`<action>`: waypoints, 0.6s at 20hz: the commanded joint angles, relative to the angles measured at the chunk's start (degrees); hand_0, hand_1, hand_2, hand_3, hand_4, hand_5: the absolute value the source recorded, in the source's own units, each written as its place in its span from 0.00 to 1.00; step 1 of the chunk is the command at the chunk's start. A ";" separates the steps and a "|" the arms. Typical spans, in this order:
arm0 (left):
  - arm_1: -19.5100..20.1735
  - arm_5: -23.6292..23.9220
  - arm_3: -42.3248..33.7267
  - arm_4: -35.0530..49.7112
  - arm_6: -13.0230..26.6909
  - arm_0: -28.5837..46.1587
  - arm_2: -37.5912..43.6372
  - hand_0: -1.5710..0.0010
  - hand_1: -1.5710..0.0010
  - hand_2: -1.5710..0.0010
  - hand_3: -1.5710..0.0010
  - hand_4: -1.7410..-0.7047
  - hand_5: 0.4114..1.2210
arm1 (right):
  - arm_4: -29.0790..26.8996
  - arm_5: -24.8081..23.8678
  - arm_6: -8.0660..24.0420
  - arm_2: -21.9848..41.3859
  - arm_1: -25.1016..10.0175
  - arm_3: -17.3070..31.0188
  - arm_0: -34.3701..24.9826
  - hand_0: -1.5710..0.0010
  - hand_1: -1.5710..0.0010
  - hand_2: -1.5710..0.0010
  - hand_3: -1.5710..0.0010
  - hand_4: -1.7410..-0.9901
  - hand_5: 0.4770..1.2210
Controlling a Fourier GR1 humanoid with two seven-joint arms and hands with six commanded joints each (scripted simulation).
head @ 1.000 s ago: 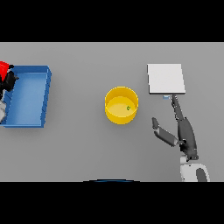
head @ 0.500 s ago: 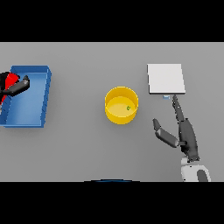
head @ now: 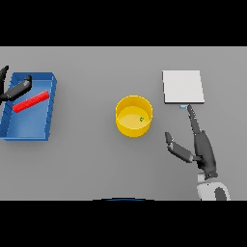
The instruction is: Pick up the red beaker and tilt it to pour out 1 green nut into yellow bowl. Pick up the yellow bowl and place it on the metallic measuring scale.
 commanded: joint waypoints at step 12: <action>-1.92 0.79 0.69 -0.44 -0.94 -0.11 -0.91 1.00 1.00 1.00 1.00 0.91 0.37 | 14.60 12.46 3.03 9.52 -13.55 3.88 -16.91 1.00 1.00 1.00 1.00 0.61 0.26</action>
